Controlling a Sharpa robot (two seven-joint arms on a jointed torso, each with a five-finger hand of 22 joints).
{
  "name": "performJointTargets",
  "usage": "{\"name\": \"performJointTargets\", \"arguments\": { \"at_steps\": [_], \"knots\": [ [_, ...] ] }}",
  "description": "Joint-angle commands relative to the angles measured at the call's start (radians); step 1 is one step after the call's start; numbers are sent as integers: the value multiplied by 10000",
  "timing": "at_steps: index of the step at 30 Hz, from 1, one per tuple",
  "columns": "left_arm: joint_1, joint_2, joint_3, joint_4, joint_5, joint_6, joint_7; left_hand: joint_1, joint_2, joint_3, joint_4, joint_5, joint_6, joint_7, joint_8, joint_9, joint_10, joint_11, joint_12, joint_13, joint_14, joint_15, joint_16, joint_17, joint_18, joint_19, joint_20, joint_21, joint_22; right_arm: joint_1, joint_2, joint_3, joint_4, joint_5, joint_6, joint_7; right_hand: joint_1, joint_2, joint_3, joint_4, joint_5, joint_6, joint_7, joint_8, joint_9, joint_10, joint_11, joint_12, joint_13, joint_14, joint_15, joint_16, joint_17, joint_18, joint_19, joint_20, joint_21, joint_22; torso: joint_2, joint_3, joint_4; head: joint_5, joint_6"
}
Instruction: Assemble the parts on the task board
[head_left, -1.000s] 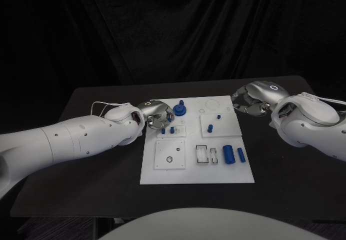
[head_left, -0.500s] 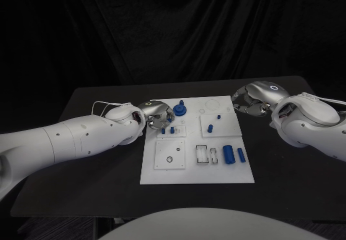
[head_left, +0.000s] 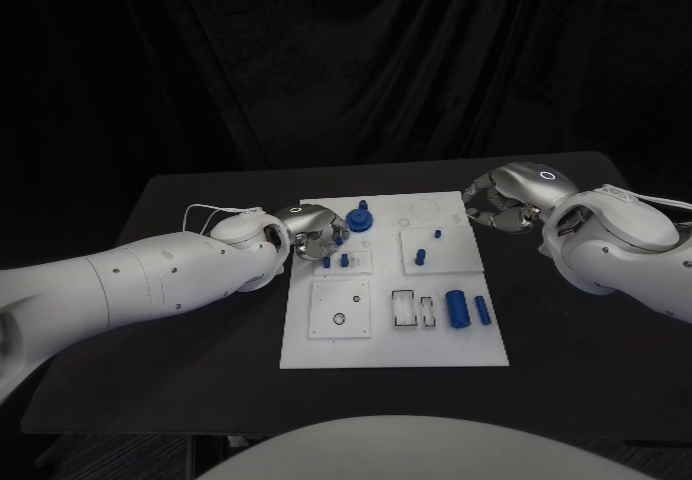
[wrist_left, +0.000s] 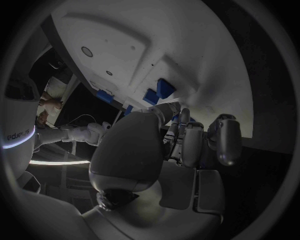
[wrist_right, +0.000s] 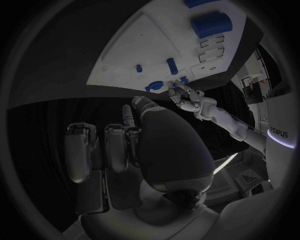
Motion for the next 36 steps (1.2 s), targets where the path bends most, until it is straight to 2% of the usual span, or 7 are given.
{"name": "performJointTargets", "arguments": {
  "at_steps": [1,19,23,26,33,35,36],
  "knots": [
    [-17,-4,8,1,3,13,-3,-20,-124,12,-25,-76,-220,-33,-35,-171,-96,-14,-54,-28,-55,8,-62,-26,56,-72,-1,-77,1730,-23,-3,7,13,-33,67,-117,-56,39,49,3,17,69,19,19,-14,480,67,-41,2021,810,53,-49,1874,121,662,80,-33,2362,3,-5,6,-7,-1],
    [-31,-216,8,-115,3,-1386,286,-86,-155,-316,154,-432,-1763,-333,-33,-2270,-96,3,-314,-652,-193,32,-117,-305,89,-136,30,-314,1689,-24,-21,7,11,-32,79,-91,-45,38,62,-9,10,84,15,24,-16,489,57,-32,2030,811,48,-44,1878,120,665,78,-29,2364,4,2,5,-8,-1],
    [-31,-572,9,6,122,-2588,814,4,-241,-410,177,-487,-1339,-302,8,-2776,-668,48,-377,-761,-2293,-34,-1287,-2742,429,-1489,-44,-1645,1189,-24,-79,7,41,10,-257,145,49,-167,85,-111,-83,135,47,31,-38,119,119,-368,1686,704,101,-333,1653,218,454,109,-411,2229,0,-2,5,-46,-1],
    [-20,-1231,9,394,1472,-3502,2046,101,-412,-335,320,-727,-900,-289,64,-3274,-1971,129,-607,-975,-6678,103,-5183,-6759,1100,-5649,37,-5570,-178,-21,-146,8,119,96,-691,421,360,-429,223,-371,225,915,-13,569,220,-1933,177,-2263,-55,628,137,-569,1463,233,422,146,-476,2209,3,-11,11,-64,-1],
    [28,-2928,9,1568,5550,-3081,4747,-242,-316,-1541,1117,-547,-774,-427,45,-3918,-4429,-510,-1031,-2060,-10943,100,-9803,-9116,748,-10576,-307,-9509,-1620,185,-86,12,163,99,-344,341,486,-973,987,-465,1583,74,219,550,366,-7020,421,-7336,-4119,180,329,-1558,659,458,-124,303,-1444,1895,1,-15,9,-30,-1],
    [34,-3256,9,1823,6633,-2682,5204,-1083,-605,-4275,2807,-892,-1626,-629,-24,-4652,-5175,-1033,-2354,-3815,-12750,-211,-12979,-11101,1002,-12073,-547,-11525,-3124,244,-25,12,128,53,-36,230,401,-1083,1054,-478,1531,-335,306,470,371,-7612,553,-7893,-4514,-89,489,-1989,312,563,-415,383,-1909,1749,-1,-20,19,-59,-1],
    [36,-3355,8,1899,7074,-2489,5353,-1508,-2125,-6157,2755,-1100,-2139,-687,-107,-5010,-5285,-1054,-2710,-4173,-12886,-264,-13264,-11326,954,-12047,-438,-11570,-3181,259,5,12,109,30,66,208,386,-1115,1068,-501,1469,-471,303,461,382,-7772,607,-8055,-4651,-185,514,-2122,200,590,-507,427,-2045,1709,0,-24,23,-60,-1]
  ]
}}
